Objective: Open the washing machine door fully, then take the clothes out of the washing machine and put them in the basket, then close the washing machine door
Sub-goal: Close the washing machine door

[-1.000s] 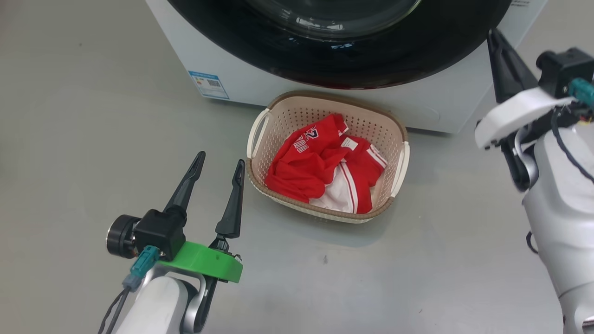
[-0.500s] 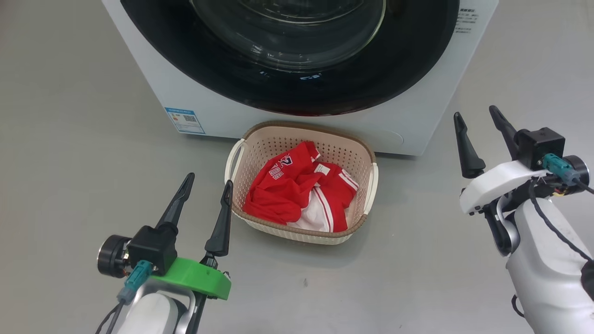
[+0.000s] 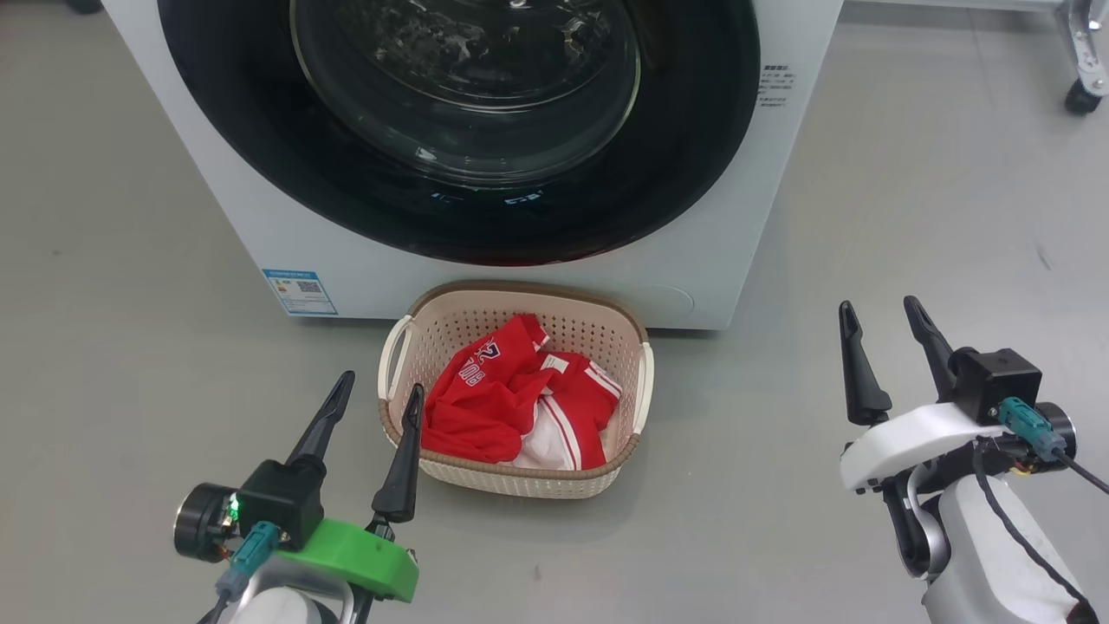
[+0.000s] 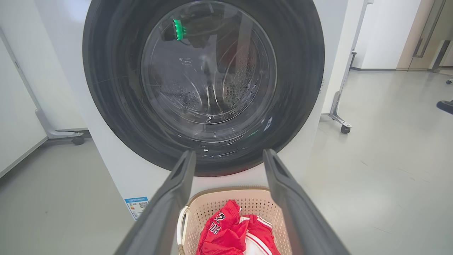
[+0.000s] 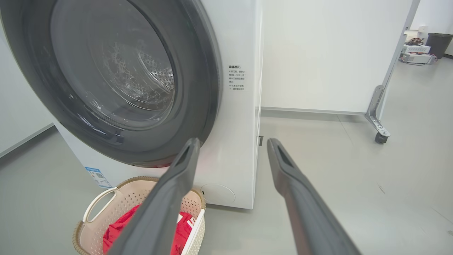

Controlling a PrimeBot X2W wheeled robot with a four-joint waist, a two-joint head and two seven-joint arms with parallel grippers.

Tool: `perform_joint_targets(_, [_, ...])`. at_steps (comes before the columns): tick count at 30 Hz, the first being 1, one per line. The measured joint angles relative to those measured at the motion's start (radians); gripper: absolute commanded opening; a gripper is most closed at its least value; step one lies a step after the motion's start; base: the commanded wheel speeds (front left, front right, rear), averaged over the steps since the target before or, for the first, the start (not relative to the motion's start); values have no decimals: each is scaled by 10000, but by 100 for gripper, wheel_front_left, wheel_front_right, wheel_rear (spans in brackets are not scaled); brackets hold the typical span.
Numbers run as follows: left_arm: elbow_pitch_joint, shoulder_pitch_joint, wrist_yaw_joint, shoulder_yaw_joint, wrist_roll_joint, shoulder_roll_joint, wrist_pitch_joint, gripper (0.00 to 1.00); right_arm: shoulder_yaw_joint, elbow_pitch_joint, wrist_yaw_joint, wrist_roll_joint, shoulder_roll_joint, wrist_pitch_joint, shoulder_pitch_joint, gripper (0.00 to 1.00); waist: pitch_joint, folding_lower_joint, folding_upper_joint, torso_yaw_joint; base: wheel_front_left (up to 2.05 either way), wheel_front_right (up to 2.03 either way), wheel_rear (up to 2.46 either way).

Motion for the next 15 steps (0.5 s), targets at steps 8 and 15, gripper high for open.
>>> perform_joint_targets(8, [-15, 199, 0, 0, 0, 84, 167, 100, -54, -897, -232, -15, 67, 0, 1059, 100, -397, 0, 0, -401, 0, 0, 0])
perform_joint_targets(15, [-35, 574, 61, 12, -96, 178, 366, 100, -61, -1471, -347, -15, 180, 0, 2062, 100, -723, 0, 0, -619, 0, 0, 0])
